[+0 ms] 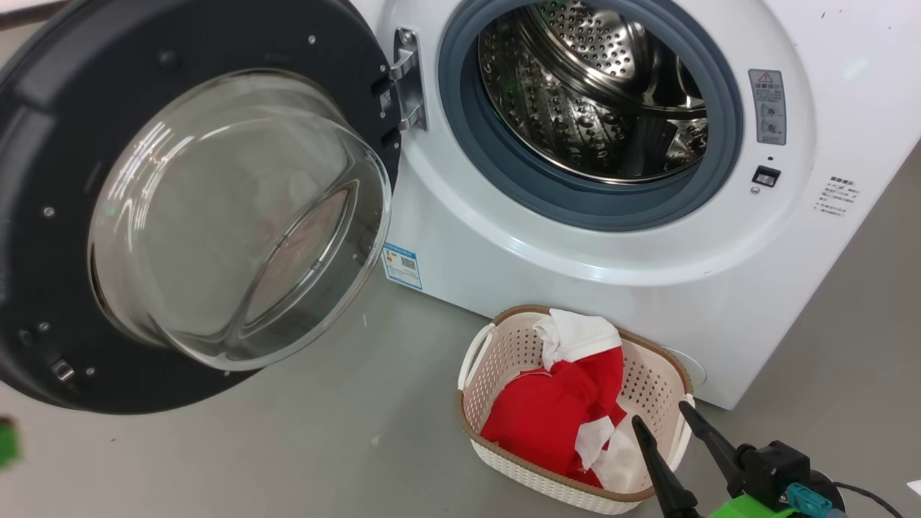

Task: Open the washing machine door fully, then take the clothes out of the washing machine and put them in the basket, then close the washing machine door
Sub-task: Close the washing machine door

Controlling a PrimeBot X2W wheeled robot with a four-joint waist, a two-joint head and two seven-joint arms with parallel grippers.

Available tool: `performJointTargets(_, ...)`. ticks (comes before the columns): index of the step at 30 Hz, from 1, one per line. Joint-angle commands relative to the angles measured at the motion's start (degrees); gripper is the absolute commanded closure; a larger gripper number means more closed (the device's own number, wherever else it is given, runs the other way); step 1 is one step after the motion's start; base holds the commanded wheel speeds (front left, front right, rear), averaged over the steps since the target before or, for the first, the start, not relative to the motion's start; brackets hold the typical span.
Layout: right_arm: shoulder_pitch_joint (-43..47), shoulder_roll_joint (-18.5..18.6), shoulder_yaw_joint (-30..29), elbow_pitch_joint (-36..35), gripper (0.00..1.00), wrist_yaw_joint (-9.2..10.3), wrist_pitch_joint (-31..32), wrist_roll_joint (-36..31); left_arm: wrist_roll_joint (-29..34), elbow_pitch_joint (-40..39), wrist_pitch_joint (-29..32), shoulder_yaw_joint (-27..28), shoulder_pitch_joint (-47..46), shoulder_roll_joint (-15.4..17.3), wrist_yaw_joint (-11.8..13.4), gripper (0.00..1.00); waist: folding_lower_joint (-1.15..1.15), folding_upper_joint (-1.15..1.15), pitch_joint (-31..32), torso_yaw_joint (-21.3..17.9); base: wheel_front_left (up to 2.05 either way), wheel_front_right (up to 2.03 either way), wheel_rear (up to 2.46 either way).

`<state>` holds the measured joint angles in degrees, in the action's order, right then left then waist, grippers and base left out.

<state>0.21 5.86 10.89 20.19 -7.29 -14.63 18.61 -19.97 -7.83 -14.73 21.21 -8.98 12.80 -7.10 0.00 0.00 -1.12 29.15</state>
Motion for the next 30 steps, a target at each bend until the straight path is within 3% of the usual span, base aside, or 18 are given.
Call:
performJointTargets(1,-0.4,0.1,0.8,-1.7,0.0,-0.2,-0.4,0.4,-0.6,-0.4,-0.3,2.4,-3.8,4.6,-0.3,1.0,0.0,0.0,0.2,-0.2,0.0,0.0,0.0)
performJointTargets(6,0.4,-0.2,0.4,-2.2,0.0,-0.2,-0.4,0.2,-5.2,7.3,-0.3,1.7,-12.1,13.6,-0.4,1.0,0.0,0.0,0.4,-0.5,0.0,0.0,0.0)
performJointTargets(13,1.2,-0.3,-0.1,-2.8,0.0,-0.2,-0.4,-0.3,-18.0,27.4,0.5,-1.4,-24.0,21.4,-0.4,1.0,0.0,0.0,-0.4,-0.6,0.0,0.0,0.0)
performJointTargets(18,1.3,-0.3,-0.1,-2.9,0.0,-0.2,-0.4,-0.7,-27.8,41.6,7.4,-5.7,-31.9,25.8,-0.4,1.0,0.0,0.0,-1.7,-0.6,0.0,0.0,0.0)
performJointTargets(23,1.2,-0.1,-0.4,-3.1,0.0,-0.2,-0.4,-1.0,-35.9,51.5,16.9,-10.1,-37.9,27.7,-0.4,1.0,0.0,0.0,-3.0,-0.5,0.0,0.0,0.0)
performJointTargets(30,1.6,-0.1,-1.2,-3.8,0.0,-0.2,-0.4,-1.7,-44.2,58.5,30.0,-13.8,-41.5,28.3,-0.4,1.0,0.0,0.0,-4.7,-0.2,0.0,0.0,0.0)
